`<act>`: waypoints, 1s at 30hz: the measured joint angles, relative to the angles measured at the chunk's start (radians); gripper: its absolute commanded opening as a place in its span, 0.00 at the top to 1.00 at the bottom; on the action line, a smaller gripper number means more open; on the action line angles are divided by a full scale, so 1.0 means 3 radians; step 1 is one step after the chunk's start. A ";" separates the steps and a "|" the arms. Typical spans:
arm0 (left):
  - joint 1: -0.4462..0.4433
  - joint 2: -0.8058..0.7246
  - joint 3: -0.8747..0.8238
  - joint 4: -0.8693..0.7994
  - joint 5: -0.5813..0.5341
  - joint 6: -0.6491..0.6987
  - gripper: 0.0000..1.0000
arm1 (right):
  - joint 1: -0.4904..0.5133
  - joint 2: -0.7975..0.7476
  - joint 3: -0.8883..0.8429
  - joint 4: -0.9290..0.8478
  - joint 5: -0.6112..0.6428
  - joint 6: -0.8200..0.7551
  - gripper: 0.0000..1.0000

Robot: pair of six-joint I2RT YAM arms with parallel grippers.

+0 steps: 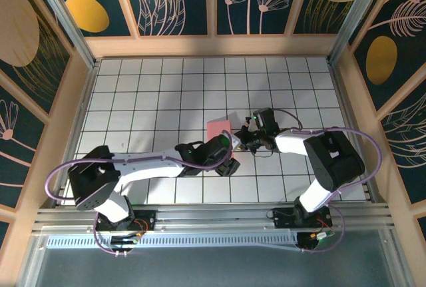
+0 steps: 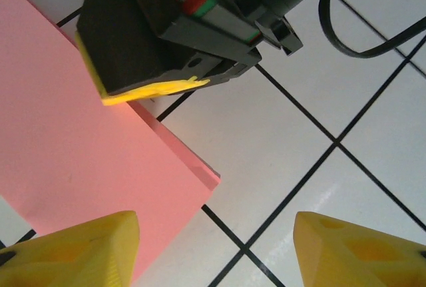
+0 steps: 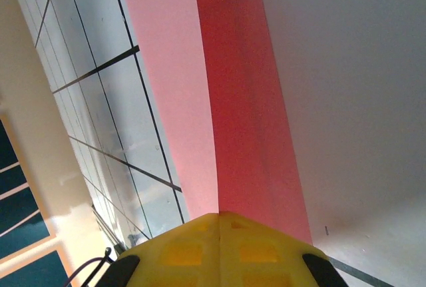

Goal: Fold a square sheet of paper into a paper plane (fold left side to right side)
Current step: Fold the triangle a second time at the center of the table.

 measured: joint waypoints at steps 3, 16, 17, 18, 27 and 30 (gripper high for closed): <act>-0.0064 0.0205 0.0146 -0.0098 -0.0168 0.0037 0.34 | 0.0000 0.0000 0.0000 0.0000 0.0000 0.0017 1.00; -0.0088 0.0573 0.0380 -0.0328 -0.0512 0.0107 0.68 | 0.0000 0.0000 0.0000 0.0000 0.0000 0.0027 1.00; -0.0088 0.0573 0.0384 -0.0329 -0.0511 0.0102 0.73 | 0.0000 0.0000 0.0000 0.0000 0.0001 0.0027 1.00; -0.0088 0.0573 0.0385 -0.0332 -0.0511 0.0112 0.77 | 0.0000 0.0000 0.0000 0.0000 0.0001 0.0027 1.00; -0.0088 0.0551 0.0384 -0.0334 -0.0496 0.0108 1.00 | -0.0014 -0.0018 0.0019 -0.0028 0.0017 0.0017 0.84; -0.0088 0.0502 0.0384 -0.0334 -0.0491 0.0107 1.00 | -0.0056 -0.0081 0.0064 -0.0051 0.0048 -0.0028 0.76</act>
